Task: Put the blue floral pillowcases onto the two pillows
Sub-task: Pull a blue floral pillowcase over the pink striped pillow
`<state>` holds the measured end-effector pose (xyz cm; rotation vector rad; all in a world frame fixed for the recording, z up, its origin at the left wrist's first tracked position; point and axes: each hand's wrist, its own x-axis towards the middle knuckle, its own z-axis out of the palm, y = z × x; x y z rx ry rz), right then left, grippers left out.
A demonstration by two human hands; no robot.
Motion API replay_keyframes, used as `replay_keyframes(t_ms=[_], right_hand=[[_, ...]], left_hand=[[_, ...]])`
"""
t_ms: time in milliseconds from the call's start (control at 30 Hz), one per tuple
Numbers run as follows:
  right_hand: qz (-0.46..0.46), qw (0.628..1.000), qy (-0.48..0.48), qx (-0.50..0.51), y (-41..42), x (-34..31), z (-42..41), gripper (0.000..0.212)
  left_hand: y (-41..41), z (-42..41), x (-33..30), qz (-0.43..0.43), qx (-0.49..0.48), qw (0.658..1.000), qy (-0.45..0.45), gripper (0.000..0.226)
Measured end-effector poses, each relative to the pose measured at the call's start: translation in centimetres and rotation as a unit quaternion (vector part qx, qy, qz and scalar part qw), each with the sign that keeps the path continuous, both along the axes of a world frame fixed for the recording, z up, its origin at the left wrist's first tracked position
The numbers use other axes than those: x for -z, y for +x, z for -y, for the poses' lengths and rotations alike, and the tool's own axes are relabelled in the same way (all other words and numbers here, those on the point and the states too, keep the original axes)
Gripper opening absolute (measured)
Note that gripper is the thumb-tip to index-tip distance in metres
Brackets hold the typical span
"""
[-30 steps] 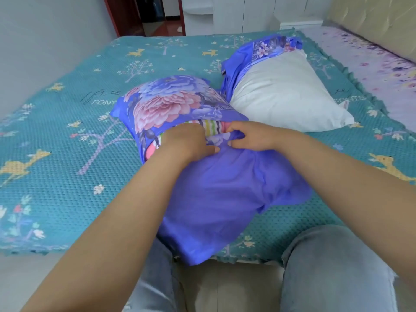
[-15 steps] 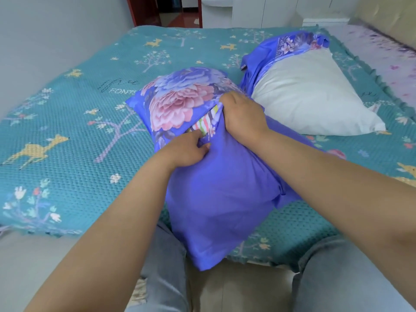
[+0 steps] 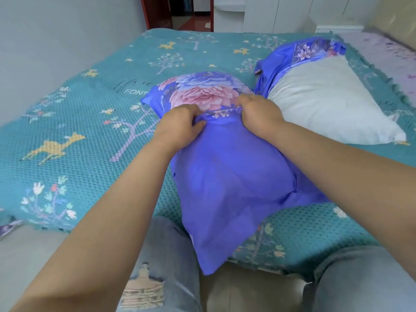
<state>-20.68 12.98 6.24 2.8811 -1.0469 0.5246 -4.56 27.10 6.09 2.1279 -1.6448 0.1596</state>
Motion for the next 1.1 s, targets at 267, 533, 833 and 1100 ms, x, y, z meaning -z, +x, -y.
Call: replay_keyframes(t_ms=[267,533,833,1100], right_hand=[[-0.089,0.981,-0.035,-0.171,3.4,1.2,-6.8,0.044],[-0.156,0.967,0.166,-0.117,0.5,3.9,-5.8,0.067],[-0.058,0.983,-0.089,-0.152,-1.0,6.3,-12.4,0.055],[-0.006,0.956,-0.193,-0.221,-4.8,10.0,-16.0,0.035]], left_hand=[[2.8,4.8,0.9,-0.124,-0.079,0.989,0.0,0.016],[4.1,2.1,2.2,-0.222,-0.072,0.972,0.013,0.028],[-1.7,-9.6,5.5,-0.2,-0.019,0.974,0.11,0.038],[-3.1,-10.4,7.7,-0.047,0.04,0.998,0.012,0.033]])
